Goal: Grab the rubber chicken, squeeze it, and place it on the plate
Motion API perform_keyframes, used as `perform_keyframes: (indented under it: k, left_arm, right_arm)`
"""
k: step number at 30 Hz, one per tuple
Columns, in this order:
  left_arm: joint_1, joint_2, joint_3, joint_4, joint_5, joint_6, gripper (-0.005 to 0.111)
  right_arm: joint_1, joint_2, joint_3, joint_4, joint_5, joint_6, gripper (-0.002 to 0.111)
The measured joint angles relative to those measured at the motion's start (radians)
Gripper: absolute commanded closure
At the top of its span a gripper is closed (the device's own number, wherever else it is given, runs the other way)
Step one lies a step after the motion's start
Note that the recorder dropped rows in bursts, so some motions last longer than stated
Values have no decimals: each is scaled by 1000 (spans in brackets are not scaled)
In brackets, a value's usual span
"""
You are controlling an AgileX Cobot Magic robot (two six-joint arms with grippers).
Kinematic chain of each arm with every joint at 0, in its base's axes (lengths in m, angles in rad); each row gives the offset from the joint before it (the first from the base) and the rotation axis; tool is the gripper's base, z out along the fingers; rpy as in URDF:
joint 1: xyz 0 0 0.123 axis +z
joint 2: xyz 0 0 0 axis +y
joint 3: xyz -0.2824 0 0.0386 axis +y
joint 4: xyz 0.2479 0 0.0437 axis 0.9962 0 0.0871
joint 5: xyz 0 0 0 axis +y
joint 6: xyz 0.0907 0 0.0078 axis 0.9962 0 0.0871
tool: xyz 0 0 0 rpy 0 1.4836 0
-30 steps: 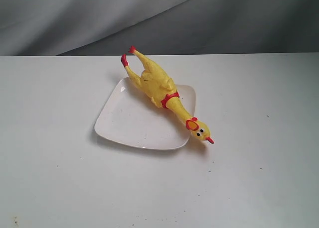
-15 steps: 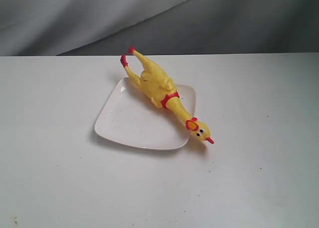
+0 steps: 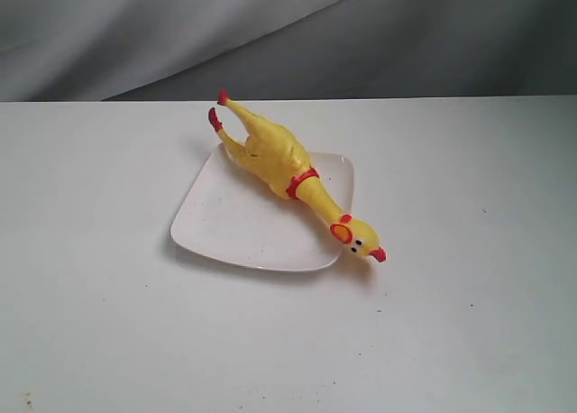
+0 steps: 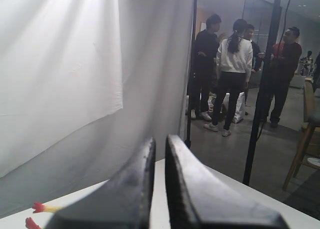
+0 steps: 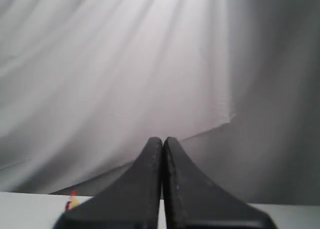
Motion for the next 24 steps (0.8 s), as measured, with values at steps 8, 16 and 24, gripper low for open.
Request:
perform_keyframes:
  k: [8, 16, 24]
  left_arm:
    - [0, 0, 0, 0, 0, 0, 98]
    - [0, 0, 0, 0, 0, 3, 98]
    - [0, 0, 0, 0, 0, 3, 98]
  right_arm:
    - [-142, -119, 195, -46, 4, 71, 108]
    - [-145, -126, 393, -81, -62, 196, 108]
    - [-145, -126, 470, -203, -120, 222, 108]
